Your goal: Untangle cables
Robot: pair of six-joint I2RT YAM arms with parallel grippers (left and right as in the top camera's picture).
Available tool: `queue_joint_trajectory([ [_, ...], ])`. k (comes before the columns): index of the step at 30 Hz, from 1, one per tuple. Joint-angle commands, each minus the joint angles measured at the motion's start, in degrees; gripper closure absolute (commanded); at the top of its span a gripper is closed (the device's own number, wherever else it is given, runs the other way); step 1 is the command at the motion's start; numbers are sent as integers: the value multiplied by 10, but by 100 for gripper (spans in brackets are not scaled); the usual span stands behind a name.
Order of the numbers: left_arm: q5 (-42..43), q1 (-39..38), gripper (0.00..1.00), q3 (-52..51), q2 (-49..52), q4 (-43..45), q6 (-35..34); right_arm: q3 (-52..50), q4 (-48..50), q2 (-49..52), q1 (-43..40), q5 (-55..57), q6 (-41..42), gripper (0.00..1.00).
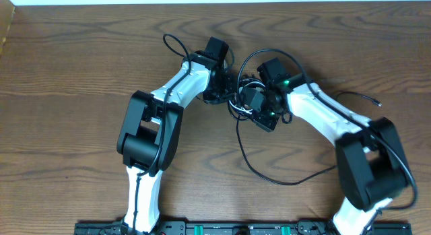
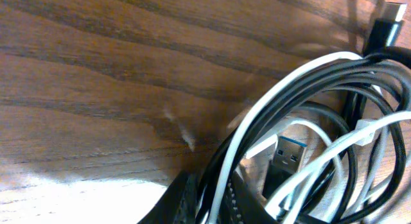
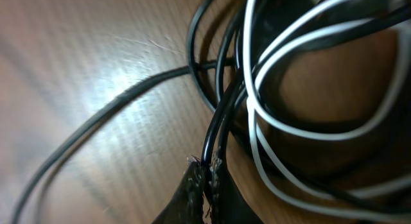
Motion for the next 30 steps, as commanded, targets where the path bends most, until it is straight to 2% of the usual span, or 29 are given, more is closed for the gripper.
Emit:
queue_joint_trajectory([
  [1,-47,-1,83,-6,35,-9,10,1,-11,-60,-8,-30,10,99],
  [11,-48,-1,83,-6,35,-9,10,1,-12,-83,-47,-46,33,99],
  [19,-48,-1,83,-6,35,-9,10,1,38,-83,-100,-46,166,99],
  [30,-47,-1,83,-6,35,-9,10,1,52,-83,-198,-43,318,99],
])
